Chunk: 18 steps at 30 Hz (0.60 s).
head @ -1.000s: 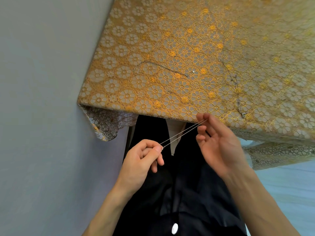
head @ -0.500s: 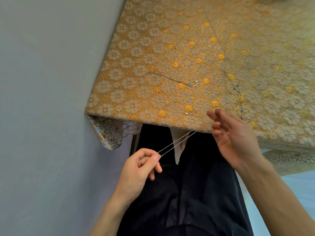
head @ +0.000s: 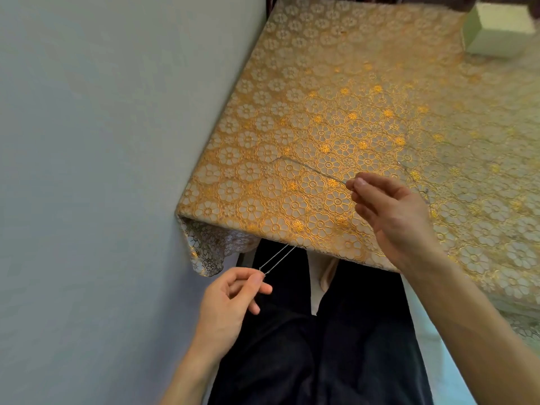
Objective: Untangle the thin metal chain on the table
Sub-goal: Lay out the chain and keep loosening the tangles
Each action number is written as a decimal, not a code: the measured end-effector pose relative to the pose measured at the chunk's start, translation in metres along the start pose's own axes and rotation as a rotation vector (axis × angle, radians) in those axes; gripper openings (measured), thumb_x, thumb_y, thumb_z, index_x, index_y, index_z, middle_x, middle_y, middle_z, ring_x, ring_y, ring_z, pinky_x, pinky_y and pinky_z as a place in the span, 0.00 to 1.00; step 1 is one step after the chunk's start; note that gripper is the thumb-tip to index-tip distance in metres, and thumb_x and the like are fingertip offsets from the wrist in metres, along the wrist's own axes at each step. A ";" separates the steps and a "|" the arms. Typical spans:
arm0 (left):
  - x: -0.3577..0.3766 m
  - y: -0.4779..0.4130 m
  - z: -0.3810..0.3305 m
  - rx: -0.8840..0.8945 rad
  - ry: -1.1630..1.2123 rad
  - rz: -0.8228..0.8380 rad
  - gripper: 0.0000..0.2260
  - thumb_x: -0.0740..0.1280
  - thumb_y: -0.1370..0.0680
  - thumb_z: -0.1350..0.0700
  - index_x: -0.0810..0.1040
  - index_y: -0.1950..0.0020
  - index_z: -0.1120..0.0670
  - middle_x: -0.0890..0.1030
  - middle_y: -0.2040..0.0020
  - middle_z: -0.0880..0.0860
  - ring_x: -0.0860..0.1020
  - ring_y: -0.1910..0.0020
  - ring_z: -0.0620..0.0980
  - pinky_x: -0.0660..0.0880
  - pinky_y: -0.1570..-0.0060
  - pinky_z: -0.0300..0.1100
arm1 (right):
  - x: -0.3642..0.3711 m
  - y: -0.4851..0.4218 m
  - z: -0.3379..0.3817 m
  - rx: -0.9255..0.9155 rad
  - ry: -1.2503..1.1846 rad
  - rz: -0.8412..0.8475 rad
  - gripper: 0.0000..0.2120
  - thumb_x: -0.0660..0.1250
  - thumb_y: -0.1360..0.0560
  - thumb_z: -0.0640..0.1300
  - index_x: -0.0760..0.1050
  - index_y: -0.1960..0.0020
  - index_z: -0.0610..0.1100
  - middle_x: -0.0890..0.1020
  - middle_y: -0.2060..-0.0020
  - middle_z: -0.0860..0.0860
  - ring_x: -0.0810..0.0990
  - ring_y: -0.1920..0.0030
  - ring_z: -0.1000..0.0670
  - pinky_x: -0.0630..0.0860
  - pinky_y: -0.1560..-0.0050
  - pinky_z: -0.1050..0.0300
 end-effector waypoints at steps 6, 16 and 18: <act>-0.024 -0.027 -0.020 0.049 -0.025 -0.173 0.05 0.69 0.21 0.54 0.82 0.54 0.52 0.84 0.62 0.48 0.77 0.70 0.42 0.72 0.66 0.32 | 0.051 -0.034 0.023 -0.057 0.080 0.111 0.07 0.73 0.26 0.37 0.82 0.48 0.41 0.87 0.55 0.46 0.84 0.57 0.51 0.81 0.56 0.61; -0.059 -0.088 -0.052 0.128 -0.209 -0.464 0.02 0.70 0.21 0.50 0.81 0.53 0.44 0.83 0.59 0.40 0.80 0.59 0.34 0.74 0.60 0.29 | 0.147 -0.104 0.049 -0.305 0.370 0.230 0.06 0.74 0.25 0.39 0.83 0.50 0.47 0.86 0.55 0.48 0.85 0.54 0.50 0.82 0.55 0.63; -0.058 -0.094 -0.056 0.112 -0.300 -0.527 0.03 0.70 0.22 0.48 0.81 0.55 0.43 0.82 0.60 0.38 0.80 0.58 0.35 0.77 0.57 0.37 | 0.162 -0.118 0.052 -0.378 0.473 0.234 0.06 0.74 0.25 0.40 0.83 0.51 0.50 0.86 0.56 0.50 0.85 0.53 0.50 0.83 0.51 0.58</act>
Point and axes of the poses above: each hand's wrist, its own y-axis away from the middle knuckle, its own x-axis out of the palm, z = x × y, the point moved 3 cm from there along -y, towards the middle knuckle
